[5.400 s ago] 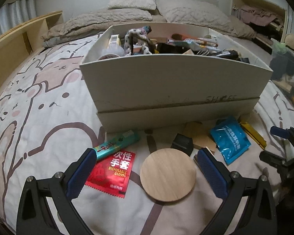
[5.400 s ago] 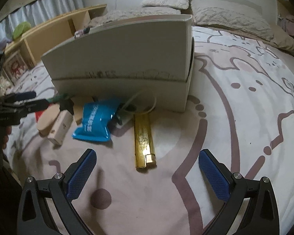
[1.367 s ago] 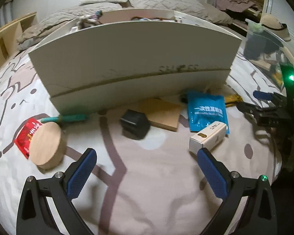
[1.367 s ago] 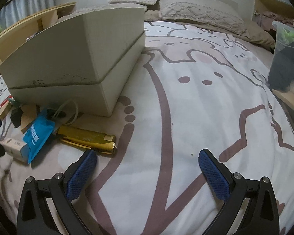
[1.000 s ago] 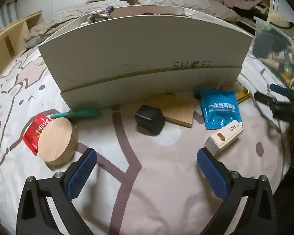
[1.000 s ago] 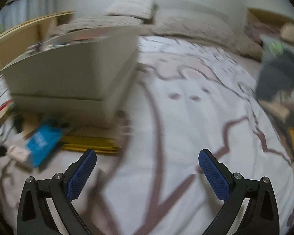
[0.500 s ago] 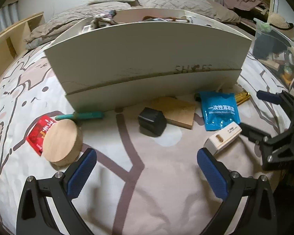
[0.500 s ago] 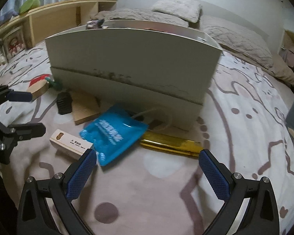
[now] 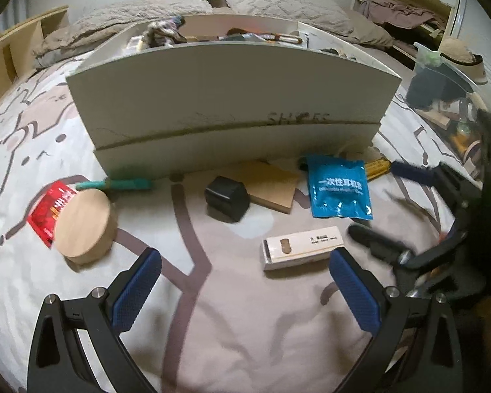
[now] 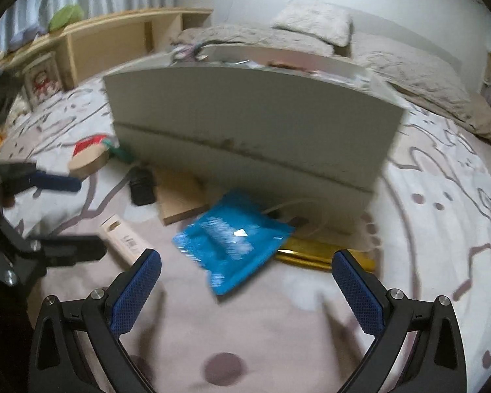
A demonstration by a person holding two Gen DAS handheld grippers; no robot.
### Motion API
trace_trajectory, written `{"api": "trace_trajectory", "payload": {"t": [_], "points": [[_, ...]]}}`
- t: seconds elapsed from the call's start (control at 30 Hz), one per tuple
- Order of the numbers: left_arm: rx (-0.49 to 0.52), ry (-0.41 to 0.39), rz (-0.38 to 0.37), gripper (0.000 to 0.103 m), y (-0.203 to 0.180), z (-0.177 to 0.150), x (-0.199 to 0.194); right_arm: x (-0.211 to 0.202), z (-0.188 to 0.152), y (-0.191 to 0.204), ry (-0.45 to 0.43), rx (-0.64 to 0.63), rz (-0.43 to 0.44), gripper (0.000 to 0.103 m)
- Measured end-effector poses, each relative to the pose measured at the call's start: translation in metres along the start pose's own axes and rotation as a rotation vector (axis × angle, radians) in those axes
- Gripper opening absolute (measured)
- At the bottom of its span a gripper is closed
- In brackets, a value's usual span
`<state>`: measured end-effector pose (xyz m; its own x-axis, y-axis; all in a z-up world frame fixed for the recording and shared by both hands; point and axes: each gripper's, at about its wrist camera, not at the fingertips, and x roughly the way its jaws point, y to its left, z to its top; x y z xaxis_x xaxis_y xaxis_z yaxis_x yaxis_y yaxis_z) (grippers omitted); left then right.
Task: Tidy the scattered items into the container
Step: 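Lower the left tool to the white card box while the right tool nears the gold bar, then close the left tool on the card box while the right tool grips the gold bar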
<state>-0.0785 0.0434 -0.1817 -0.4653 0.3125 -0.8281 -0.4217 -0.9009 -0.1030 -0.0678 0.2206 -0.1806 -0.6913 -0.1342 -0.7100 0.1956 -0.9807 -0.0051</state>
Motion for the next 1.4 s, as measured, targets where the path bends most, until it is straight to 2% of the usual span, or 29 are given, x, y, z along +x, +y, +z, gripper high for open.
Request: {"api": "trace_trajectory", "payload": {"t": [0.23,0.33,0.53,0.77,0.83,1.0,1.1,1.27,1.33,1.4], "points": [[0.002,0.016,-0.03,0.103,-0.015,0.0,0.01,-0.002,-0.007,-0.058,0.026,0.148,-0.121,0.103],[-0.011,0.019,-0.039,0.103,-0.018,-0.001,0.015,0.005,-0.008,-0.068,0.058,0.166,-0.145,0.103],[-0.05,0.027,-0.046,0.101,-0.019,-0.003,0.019,0.02,-0.003,-0.053,0.108,0.116,-0.151,0.103],[-0.103,0.006,-0.033,0.101,-0.015,-0.004,0.017,0.028,0.001,-0.033,0.109,0.078,-0.143,0.103],[-0.092,0.001,-0.006,0.092,-0.017,-0.005,0.016,0.028,-0.001,-0.036,0.114,0.091,-0.149,0.103],[-0.09,-0.004,0.021,0.088,-0.014,-0.008,0.013,0.026,-0.007,-0.05,0.118,0.163,-0.158,0.103],[-0.093,-0.007,0.021,0.081,-0.012,-0.008,0.011,0.023,-0.01,-0.051,0.113,0.165,-0.149,0.103],[-0.097,-0.007,0.021,0.077,-0.013,-0.007,0.012,0.022,-0.013,-0.046,0.097,0.133,-0.15,0.092],[-0.097,-0.007,0.023,0.071,-0.013,-0.007,0.012,0.02,-0.013,-0.043,0.084,0.126,-0.143,0.081],[-0.095,-0.008,0.025,0.067,-0.014,-0.006,0.012,0.018,-0.014,-0.043,0.061,0.134,-0.143,0.081]]}}
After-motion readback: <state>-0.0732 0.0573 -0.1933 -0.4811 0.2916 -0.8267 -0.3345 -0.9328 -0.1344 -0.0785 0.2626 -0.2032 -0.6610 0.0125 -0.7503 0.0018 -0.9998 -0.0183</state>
